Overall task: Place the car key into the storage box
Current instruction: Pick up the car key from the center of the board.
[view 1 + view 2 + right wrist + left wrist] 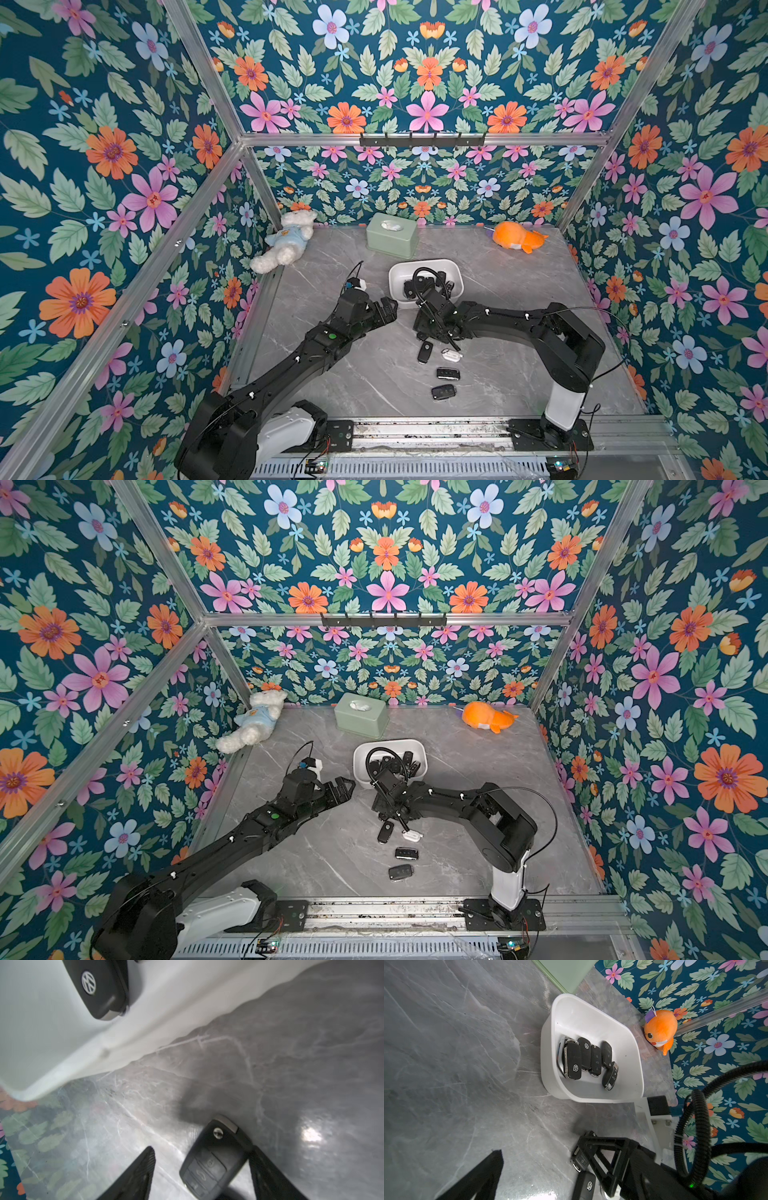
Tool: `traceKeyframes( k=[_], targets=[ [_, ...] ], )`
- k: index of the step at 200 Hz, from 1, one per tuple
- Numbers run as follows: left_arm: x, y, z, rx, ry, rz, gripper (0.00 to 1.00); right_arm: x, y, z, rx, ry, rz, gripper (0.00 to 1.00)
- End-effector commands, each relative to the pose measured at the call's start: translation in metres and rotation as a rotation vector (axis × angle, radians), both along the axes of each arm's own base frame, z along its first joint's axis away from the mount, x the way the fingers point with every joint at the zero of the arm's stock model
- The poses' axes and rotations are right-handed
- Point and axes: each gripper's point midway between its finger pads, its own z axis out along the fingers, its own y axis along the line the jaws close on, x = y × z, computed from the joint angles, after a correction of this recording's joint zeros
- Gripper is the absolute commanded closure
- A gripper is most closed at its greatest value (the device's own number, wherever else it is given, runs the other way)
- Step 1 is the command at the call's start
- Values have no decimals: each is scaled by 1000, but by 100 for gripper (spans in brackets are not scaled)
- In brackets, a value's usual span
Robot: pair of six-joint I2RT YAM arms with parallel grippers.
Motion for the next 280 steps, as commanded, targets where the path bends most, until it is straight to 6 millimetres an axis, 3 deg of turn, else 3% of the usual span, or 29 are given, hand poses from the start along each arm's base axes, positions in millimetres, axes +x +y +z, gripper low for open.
traceKeyframes(
  k=[1,35,84,229,280],
  targets=[
    [0,4,1,3,-6,20,0,-9,-11,-15,-80,49,7,27],
    [0,5,1,5,-5,22,0,-3,-3,-16,-105,43,30,27],
    [-1,8,0,9,-4,27,0,-15,-10,-23,-170,59,49,31],
    [-3,11,-3,5,5,41,0,-18,-10,-33,-348,48,125,61],
    [-3,13,-4,5,9,49,0,-12,0,-20,-304,13,129,70]
  ],
)
